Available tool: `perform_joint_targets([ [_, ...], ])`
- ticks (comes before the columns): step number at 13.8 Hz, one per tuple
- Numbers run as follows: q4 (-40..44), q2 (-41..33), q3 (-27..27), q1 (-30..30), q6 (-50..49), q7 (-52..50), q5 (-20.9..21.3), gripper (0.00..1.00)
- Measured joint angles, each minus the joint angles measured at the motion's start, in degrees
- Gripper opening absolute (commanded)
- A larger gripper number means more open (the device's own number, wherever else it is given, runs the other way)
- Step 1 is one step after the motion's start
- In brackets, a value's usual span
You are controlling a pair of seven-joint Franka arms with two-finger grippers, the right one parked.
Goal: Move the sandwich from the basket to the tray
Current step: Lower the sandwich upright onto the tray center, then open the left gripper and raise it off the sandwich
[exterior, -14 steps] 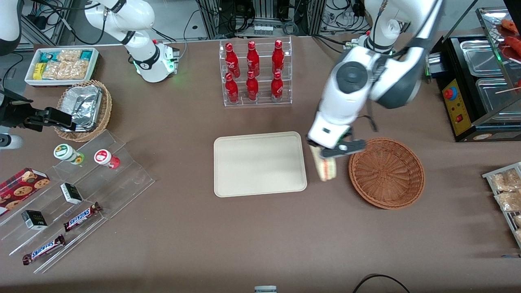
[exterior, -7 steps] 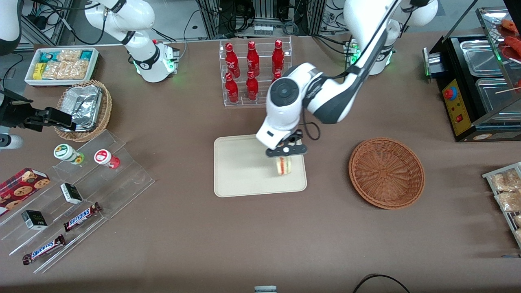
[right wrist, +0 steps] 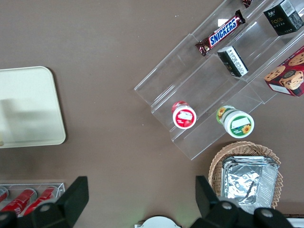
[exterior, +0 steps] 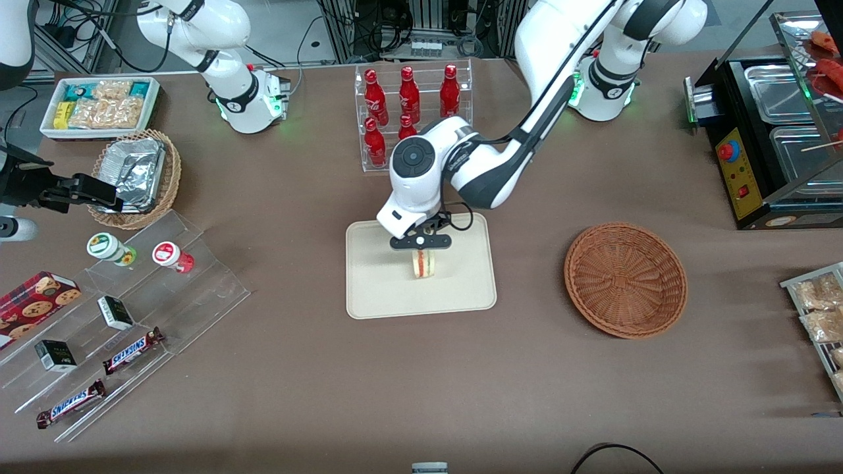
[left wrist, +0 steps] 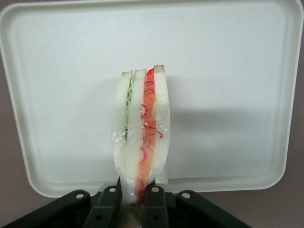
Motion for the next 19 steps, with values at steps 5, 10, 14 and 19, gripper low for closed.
perform_joint_targets([
  [5,0.2,2.94,0.35,-0.33,3.42,-0.3,3.39,0.0],
  [10,0.29,3.49,0.61,-0.33,3.47,-0.62,3.88,0.34],
  [14,0.43,3.95,0.61,-0.34,4.09,-0.73,3.9,1.0],
  [19,2.5,2.47,1.31,-0.19,3.17,-2.09,3.94,1.0],
])
